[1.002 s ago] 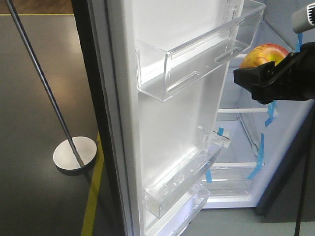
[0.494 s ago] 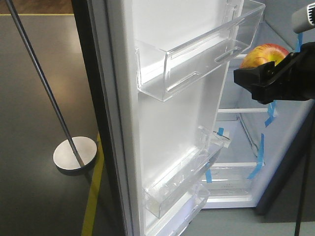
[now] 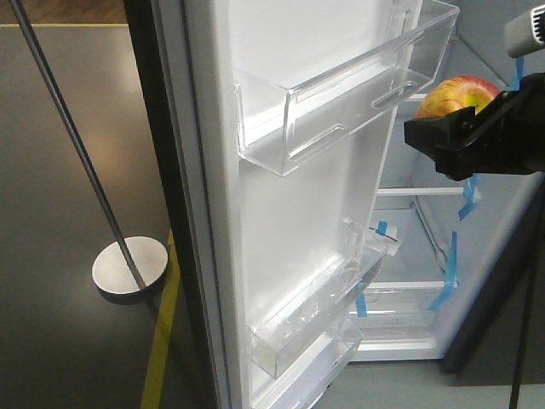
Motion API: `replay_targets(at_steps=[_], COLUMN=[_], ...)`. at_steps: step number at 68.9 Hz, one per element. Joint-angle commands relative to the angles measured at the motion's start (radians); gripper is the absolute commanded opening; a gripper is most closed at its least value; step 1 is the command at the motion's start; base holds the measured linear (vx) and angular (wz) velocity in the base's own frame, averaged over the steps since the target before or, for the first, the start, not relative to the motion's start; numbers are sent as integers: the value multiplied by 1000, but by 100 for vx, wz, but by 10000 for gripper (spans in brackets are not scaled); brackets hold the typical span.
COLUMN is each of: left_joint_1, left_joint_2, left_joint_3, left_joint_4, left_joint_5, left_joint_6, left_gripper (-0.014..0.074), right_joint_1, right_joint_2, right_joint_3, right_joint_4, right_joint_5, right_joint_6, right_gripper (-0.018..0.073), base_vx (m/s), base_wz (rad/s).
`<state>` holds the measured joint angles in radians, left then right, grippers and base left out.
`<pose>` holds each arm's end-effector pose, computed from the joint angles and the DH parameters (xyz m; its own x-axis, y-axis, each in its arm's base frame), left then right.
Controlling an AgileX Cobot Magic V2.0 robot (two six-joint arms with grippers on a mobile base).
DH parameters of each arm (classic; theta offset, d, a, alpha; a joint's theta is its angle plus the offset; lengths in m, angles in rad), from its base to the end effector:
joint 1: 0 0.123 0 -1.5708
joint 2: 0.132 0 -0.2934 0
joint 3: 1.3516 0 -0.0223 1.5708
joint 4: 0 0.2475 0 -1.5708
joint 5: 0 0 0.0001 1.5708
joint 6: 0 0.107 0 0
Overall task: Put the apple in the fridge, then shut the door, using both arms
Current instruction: 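Move the right gripper with the apple toward the top door bin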
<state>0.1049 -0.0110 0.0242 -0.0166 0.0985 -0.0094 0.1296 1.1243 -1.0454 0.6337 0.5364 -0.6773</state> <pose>0.0606 0.0062 0.1962 -0.0217 -0.0283 -0.9994 -0.1037 0.9943 -0.0260 0.2426 0.0643 0.3830 -0.3734 -0.1580 -0.9141 -0.4402 0.8976 0.0247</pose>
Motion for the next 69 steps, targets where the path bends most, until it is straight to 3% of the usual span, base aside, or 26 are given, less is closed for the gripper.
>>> replay_targets(at_steps=[1,69], left_joint_1=[-8,-8], left_joint_2=[-14,-14], left_joint_3=[-20,-20], left_joint_4=[-10,-10], left_joint_5=[-73,-73], left_joint_6=[-8,-8], left_gripper=[-8,-8], right_joint_1=[-2,-2], right_joint_2=[-22,-22], right_joint_3=[-28,-28], right_joint_4=[21,21], right_joint_5=[-61,-61], right_joint_6=[-7,-7], right_gripper=[57,57], base_vx=[0,0], base_wz=[0,0])
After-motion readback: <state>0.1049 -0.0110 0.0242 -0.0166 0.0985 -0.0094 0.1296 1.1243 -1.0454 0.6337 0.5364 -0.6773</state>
